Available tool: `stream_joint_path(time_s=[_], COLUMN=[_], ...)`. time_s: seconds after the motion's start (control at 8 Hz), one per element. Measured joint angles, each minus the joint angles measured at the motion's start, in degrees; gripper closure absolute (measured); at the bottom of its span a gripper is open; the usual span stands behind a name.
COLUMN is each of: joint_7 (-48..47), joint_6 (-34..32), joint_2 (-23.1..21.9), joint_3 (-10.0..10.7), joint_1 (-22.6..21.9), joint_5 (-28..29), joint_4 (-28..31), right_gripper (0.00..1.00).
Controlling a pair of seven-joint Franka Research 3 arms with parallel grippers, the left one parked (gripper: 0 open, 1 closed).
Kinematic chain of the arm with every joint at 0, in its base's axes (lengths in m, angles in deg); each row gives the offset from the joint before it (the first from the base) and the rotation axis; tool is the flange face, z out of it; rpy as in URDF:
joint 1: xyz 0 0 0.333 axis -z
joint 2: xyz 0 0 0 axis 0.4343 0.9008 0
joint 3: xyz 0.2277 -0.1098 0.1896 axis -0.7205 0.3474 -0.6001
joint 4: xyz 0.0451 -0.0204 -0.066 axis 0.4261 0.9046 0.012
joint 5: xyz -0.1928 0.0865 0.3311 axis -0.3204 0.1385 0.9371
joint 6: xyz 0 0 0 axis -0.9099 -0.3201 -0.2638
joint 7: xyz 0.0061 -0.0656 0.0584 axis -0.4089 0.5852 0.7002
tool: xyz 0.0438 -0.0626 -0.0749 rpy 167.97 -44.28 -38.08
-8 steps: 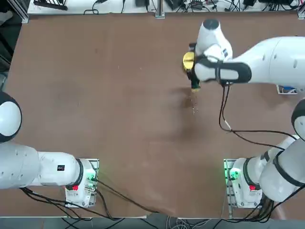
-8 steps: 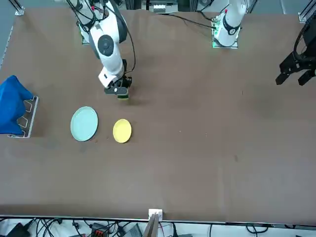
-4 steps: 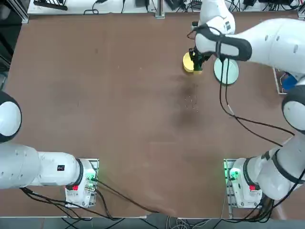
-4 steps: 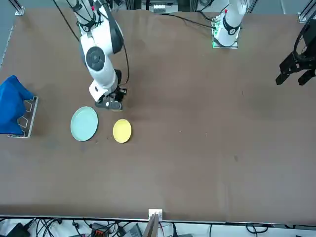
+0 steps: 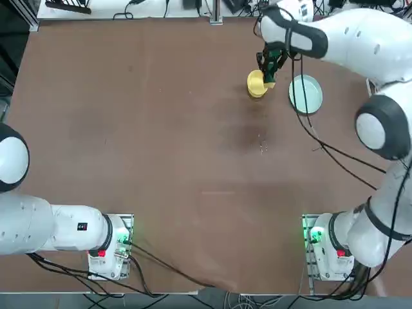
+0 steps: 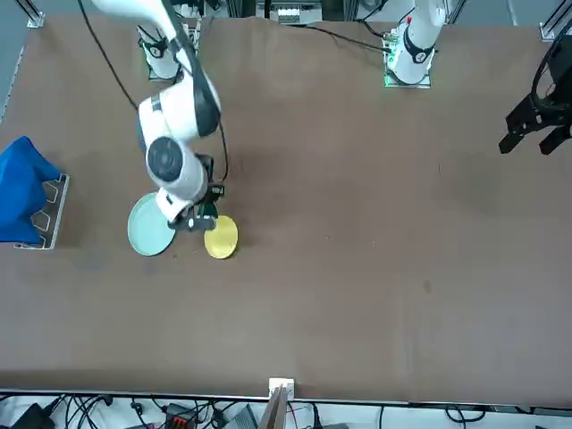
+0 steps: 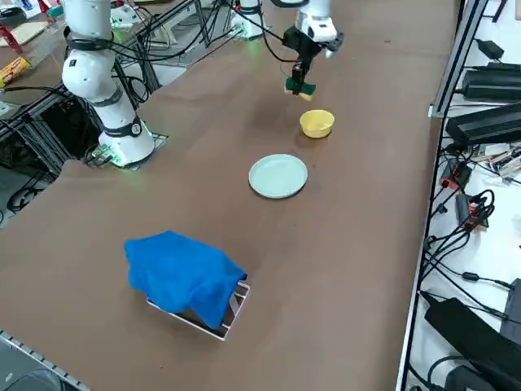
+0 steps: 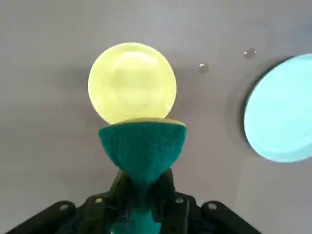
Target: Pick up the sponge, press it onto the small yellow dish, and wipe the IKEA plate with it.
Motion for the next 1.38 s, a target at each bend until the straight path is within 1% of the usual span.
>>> stream_joint_path(time_s=[0.12,0.38,0.62,0.88,1.38], joint_7=[2.0,3.1,3.2,4.2,8.7], joint_6=[-0.9,-1.4,-1.7,-1.7,-2.0], joint_2=[2.9,7.9,12.0,15.2,17.4], joint_3=[0.0,-0.1,-0.5,-0.7,-0.6], joint_1=[1.2,2.0,2.3,2.4,4.1], joint_5=[1.1,1.8,2.9,5.5,6.0], joint_4=[-3.4,-8.7,-12.3,-13.4,-13.9], right_gripper=[0.79,0.79,0.79,0.79,0.79])
